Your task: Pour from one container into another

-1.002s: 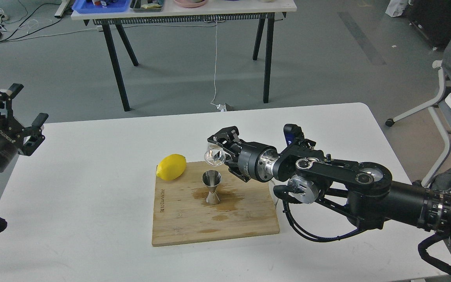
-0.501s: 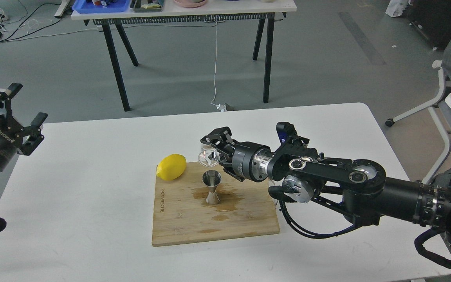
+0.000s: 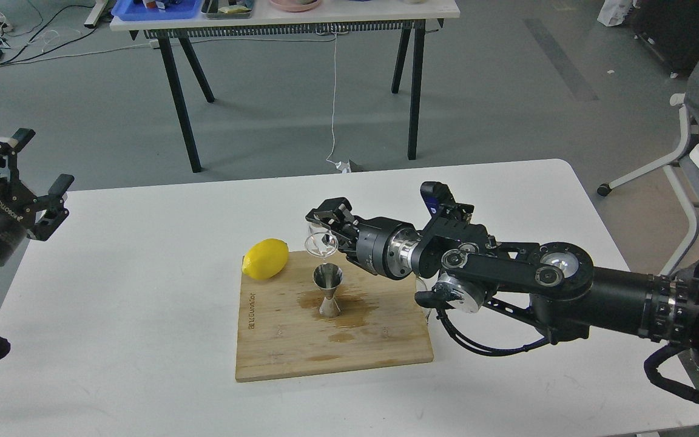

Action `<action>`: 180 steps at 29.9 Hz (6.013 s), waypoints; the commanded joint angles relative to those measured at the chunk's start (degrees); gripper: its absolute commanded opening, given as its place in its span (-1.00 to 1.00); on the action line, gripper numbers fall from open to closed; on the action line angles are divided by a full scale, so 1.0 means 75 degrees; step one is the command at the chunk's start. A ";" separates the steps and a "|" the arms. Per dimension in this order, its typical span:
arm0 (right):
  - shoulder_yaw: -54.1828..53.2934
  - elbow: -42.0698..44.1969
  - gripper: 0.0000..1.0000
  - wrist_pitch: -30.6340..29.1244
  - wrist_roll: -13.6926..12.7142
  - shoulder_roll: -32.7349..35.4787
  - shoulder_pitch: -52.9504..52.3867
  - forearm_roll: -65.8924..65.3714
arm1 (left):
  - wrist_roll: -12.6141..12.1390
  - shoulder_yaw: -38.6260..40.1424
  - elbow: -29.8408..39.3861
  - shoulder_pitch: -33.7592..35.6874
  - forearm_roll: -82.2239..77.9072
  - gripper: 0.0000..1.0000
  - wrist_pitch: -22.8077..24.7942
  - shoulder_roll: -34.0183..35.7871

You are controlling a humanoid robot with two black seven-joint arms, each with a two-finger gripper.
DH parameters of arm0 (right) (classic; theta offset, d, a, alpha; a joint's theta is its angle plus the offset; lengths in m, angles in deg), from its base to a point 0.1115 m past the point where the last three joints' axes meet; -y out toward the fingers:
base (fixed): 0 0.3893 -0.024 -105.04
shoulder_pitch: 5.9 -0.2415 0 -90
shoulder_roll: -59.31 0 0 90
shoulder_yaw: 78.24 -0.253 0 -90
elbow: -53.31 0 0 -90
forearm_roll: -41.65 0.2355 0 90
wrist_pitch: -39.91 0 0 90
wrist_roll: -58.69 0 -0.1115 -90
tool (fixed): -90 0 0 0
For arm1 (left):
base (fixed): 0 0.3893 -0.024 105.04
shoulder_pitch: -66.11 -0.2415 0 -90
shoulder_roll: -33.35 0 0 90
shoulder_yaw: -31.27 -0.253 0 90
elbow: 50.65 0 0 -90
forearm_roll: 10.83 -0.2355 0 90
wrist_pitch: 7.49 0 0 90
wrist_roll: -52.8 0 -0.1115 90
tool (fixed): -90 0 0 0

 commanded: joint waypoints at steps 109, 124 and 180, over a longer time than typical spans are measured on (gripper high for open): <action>-0.5776 -0.0006 -0.37 0.0117 0.1566 -0.1791 0.4338 0.3389 | 0.0000 0.0000 -0.0003 -0.0059 0.0000 0.98 0.0000 0.0059; -1.0231 -0.0007 -0.38 0.0140 0.1578 -0.1500 0.6437 0.6274 | 0.0000 0.0011 -0.0191 -0.0059 0.0035 0.98 0.0000 0.0012; -1.0702 0.2829 -0.22 0.1535 0.1613 -0.1605 0.5301 0.6380 | 0.0000 0.0023 -0.0202 -0.0094 0.0035 0.98 0.0000 0.0000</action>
